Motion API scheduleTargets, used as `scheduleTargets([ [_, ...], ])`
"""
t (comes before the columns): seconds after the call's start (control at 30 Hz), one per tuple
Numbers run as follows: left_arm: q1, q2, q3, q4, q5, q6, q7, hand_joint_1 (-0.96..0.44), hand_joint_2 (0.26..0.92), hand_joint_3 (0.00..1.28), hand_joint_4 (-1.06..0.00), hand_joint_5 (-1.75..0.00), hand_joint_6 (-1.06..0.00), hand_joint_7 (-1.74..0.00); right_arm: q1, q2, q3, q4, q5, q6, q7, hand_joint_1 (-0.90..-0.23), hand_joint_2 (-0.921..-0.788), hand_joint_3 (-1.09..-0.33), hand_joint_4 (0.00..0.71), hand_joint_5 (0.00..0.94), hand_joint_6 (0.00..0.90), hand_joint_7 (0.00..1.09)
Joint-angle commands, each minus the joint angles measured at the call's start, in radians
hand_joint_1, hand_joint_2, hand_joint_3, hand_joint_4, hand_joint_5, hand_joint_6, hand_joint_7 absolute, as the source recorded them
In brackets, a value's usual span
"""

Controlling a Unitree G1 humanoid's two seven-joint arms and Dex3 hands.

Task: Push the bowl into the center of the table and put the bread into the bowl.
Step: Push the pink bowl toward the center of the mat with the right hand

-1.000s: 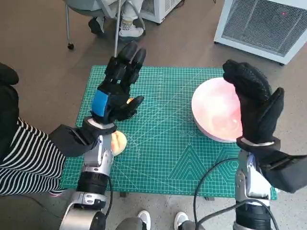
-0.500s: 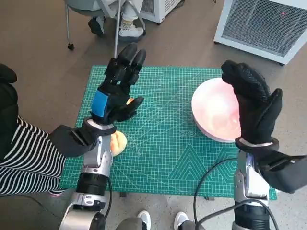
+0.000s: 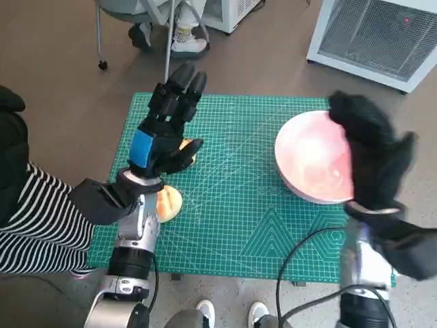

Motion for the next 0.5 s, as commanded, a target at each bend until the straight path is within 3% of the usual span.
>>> scheduleTargets([
  [0.03, 0.009, 0.002, 0.002, -0.005, 0.008, 0.001, 0.008, -0.60, 0.921, 0.32, -0.13, 0.00, -0.01, -0.42, 0.028, -0.018, -0.061, 0.058, -0.017, -0.025, -0.048, -0.655, -0.921, -0.790, 0.138, 0.000, 0.061, 0.42],
  [0.33, 0.007, 0.003, 0.003, 0.003, 0.008, 0.002, 0.015, -0.60, 0.921, 0.32, -0.13, 0.00, -0.01, -0.42, -0.011, -0.050, -0.138, 0.266, -0.072, -0.081, -0.152, -0.635, -0.921, -0.862, 0.124, 0.001, 0.003, 0.43],
  [0.5, 0.007, 0.003, 0.002, 0.002, 0.012, 0.002, 0.019, -0.60, 0.921, 0.32, -0.13, 0.00, -0.01, -0.42, -0.048, -0.078, -0.162, 0.427, -0.070, -0.113, -0.164, -0.627, -0.921, -0.878, 0.126, 0.002, 0.000, 0.43],
])
